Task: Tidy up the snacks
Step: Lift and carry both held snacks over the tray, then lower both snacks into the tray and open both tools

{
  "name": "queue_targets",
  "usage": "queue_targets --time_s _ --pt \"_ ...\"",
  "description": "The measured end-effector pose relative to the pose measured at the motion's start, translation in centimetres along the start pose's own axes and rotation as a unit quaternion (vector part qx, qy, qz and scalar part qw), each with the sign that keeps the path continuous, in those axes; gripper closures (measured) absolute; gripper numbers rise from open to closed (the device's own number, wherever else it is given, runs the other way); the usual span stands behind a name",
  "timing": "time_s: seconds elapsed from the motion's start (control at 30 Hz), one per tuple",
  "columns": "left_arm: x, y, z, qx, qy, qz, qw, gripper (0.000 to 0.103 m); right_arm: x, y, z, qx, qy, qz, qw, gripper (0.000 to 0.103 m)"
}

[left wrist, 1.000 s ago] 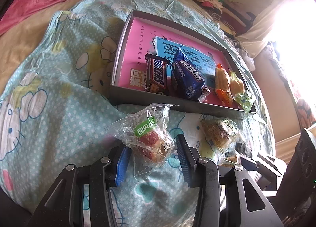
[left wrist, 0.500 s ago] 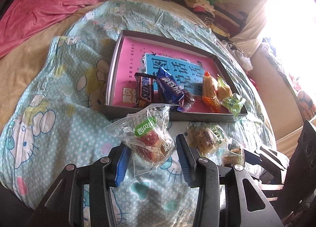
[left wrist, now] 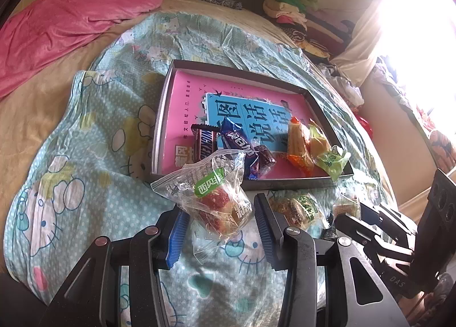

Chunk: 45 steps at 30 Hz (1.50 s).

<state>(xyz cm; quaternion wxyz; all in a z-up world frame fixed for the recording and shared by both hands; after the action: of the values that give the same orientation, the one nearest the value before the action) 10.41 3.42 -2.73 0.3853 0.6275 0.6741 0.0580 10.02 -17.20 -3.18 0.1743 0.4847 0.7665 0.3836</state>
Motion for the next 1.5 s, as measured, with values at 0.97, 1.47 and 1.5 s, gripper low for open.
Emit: queue_targets --time_s 0.97,1.47,1.5 --pt "1.5 3.1 3.0 -0.002 0.015 -0.02 0.9997 0.056 -6.7 2.5 1.1 -0.026 -0.069 0.068 0.995 0.068" --pt "3.0 5.1 4.8 -0.009 0.026 -0.038 0.9989 0.056 -9.0 2.6 4.7 -0.005 -0.125 0.065 0.99 0.068" --pt "3.1 5.1 4.9 -0.009 0.026 -0.038 0.9989 0.056 -9.0 2.6 4.9 -0.005 -0.129 0.063 0.99 0.068"
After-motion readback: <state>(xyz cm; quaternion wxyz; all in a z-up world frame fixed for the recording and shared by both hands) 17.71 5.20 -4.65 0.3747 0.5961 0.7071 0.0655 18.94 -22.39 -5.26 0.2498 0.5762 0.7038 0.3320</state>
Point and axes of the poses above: each gripper's, at about its wrist camera, not at the fingertips, and z roughly the way its jaws point, x to its left, y to its top, the point moved 2 cm from there along z, roughly the way its jaws point, and after that the axes turned 11 degrees about -y, right-handed, at the moved point
